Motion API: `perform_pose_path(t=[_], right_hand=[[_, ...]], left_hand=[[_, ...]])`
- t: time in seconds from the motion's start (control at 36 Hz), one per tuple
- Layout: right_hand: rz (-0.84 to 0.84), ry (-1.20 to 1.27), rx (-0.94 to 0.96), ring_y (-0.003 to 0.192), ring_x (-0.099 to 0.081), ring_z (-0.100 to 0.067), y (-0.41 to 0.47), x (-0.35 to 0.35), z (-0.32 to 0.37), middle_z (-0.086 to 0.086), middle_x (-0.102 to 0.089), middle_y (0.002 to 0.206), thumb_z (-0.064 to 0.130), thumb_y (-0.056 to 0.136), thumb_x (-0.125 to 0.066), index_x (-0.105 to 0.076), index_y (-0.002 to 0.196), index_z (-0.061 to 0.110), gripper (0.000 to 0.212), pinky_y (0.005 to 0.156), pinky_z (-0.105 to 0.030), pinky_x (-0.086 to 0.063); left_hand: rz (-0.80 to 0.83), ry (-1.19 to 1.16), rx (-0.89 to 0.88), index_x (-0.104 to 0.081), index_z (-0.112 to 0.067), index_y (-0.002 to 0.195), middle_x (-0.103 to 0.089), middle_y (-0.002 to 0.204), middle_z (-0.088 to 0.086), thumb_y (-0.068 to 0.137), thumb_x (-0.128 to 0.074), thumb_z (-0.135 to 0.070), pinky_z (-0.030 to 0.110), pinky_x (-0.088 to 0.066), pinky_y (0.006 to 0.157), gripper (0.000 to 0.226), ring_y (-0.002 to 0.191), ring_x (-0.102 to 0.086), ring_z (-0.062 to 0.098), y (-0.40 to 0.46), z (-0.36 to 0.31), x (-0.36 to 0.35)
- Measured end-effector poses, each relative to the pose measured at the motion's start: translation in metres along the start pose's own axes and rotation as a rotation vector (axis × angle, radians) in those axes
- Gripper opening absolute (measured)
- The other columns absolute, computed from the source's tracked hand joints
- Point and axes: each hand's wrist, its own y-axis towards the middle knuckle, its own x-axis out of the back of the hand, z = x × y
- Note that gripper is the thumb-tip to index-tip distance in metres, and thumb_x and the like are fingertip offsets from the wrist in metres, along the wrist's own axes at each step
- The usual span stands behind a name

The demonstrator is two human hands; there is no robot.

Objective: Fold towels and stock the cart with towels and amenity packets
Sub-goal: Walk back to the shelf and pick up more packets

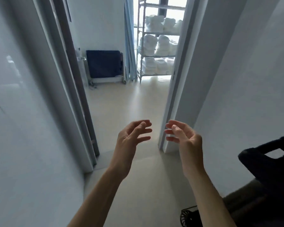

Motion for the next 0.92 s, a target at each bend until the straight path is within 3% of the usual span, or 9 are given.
perform_pose_path(t=[0.11,0.17,0.33,0.64,0.92], right_hand=[[-0.002,0.075,-0.078,0.085,-0.074,-0.016,0.036,-0.024,-0.020,0.004,-0.077,0.095,0.015,0.100,-0.055,-0.072,0.103,0.020,0.018,0.069,-0.022,-0.057],[0.002,0.107,-0.100,0.087,-0.074,-0.018,0.055,-0.033,-0.025,0.002,-0.077,0.096,0.015,0.100,-0.054,-0.072,0.105,0.017,0.019,0.070,-0.024,-0.058],[0.005,0.144,-0.057,0.086,-0.074,-0.018,0.117,-0.057,-0.024,0.001,-0.077,0.095,0.013,0.099,-0.054,-0.071,0.106,0.014,0.018,0.069,-0.023,-0.059],[-0.007,0.086,-0.038,0.086,-0.074,-0.019,0.203,-0.126,-0.035,-0.002,-0.077,0.097,0.011,0.099,-0.054,-0.071,0.108,0.010,0.019,0.068,-0.025,-0.058],[-0.136,0.006,-0.037,0.086,-0.074,-0.017,0.256,-0.200,-0.052,0.001,-0.077,0.095,0.016,0.100,-0.054,-0.072,0.104,0.015,0.019,0.073,-0.028,-0.060]], left_hand=[[-0.144,-0.056,0.009,-0.069,-0.009,0.113,-0.075,0.108,0.005,0.102,-0.048,-0.018,0.039,-0.057,0.088,0.025,0.102,-0.071,0.024,0.043,-0.001,0.010],[-0.160,-0.063,-0.007,-0.069,-0.008,0.113,-0.075,0.107,0.006,0.099,-0.050,-0.022,0.039,-0.058,0.087,0.027,0.101,-0.071,0.024,0.066,-0.003,0.008],[-0.125,-0.041,-0.098,-0.070,-0.012,0.112,-0.075,0.107,0.003,0.090,-0.051,-0.033,0.028,-0.059,0.080,0.035,0.101,-0.072,0.021,0.130,-0.006,0.012],[-0.042,-0.096,-0.079,-0.069,-0.013,0.112,-0.075,0.109,0.003,0.089,-0.050,-0.033,0.030,-0.058,0.082,0.036,0.103,-0.071,0.022,0.243,0.006,0.060],[0.119,-0.102,-0.023,-0.070,-0.014,0.110,-0.075,0.109,0.003,0.089,-0.051,-0.032,0.031,-0.059,0.082,0.034,0.102,-0.071,0.022,0.340,0.014,0.112]])
